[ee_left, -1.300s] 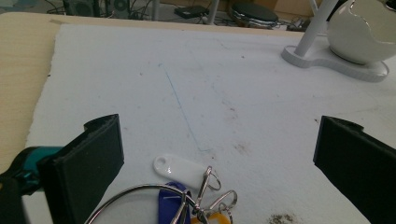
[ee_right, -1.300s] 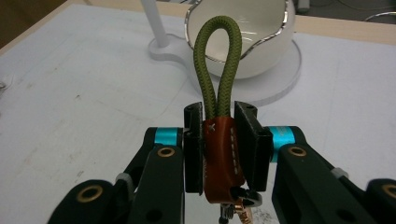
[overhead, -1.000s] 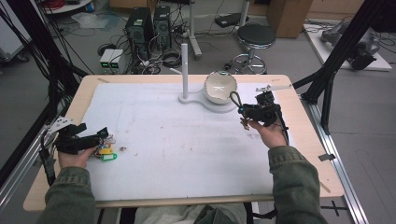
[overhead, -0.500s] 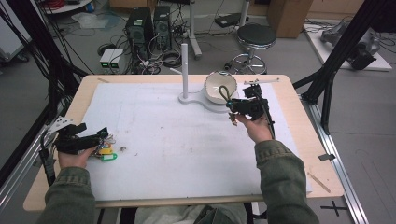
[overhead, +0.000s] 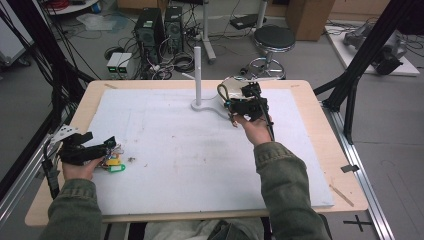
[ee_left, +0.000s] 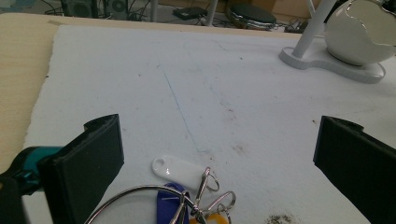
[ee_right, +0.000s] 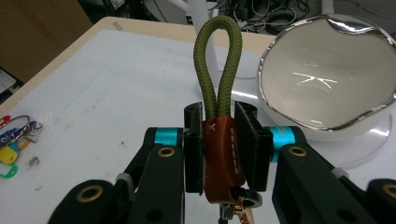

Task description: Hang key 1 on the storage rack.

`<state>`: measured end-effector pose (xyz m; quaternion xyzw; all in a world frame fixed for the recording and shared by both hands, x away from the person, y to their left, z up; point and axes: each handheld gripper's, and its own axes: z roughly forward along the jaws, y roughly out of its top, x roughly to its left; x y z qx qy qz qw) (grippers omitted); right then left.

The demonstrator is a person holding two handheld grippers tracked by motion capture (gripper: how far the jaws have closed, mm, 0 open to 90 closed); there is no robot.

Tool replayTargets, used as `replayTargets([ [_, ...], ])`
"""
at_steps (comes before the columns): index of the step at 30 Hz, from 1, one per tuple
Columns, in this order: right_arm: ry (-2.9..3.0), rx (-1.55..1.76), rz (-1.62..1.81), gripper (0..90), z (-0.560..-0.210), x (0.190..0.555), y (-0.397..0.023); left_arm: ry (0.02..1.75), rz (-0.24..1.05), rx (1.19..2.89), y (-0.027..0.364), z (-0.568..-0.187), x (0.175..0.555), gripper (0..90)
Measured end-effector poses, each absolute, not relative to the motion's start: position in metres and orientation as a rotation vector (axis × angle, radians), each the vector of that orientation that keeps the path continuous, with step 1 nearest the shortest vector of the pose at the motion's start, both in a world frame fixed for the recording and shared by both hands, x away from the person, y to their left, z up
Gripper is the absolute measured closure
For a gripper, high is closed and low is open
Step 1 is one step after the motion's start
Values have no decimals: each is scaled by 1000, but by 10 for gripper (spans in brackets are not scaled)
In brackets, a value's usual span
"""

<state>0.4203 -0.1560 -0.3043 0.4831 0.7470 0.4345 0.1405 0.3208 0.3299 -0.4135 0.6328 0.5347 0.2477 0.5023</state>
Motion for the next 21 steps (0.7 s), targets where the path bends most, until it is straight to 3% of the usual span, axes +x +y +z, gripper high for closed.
replayTargets([
  [21,2151,1359,1307,739,-279,437,-132,1292,597,1530,330,-414,321,21],
])
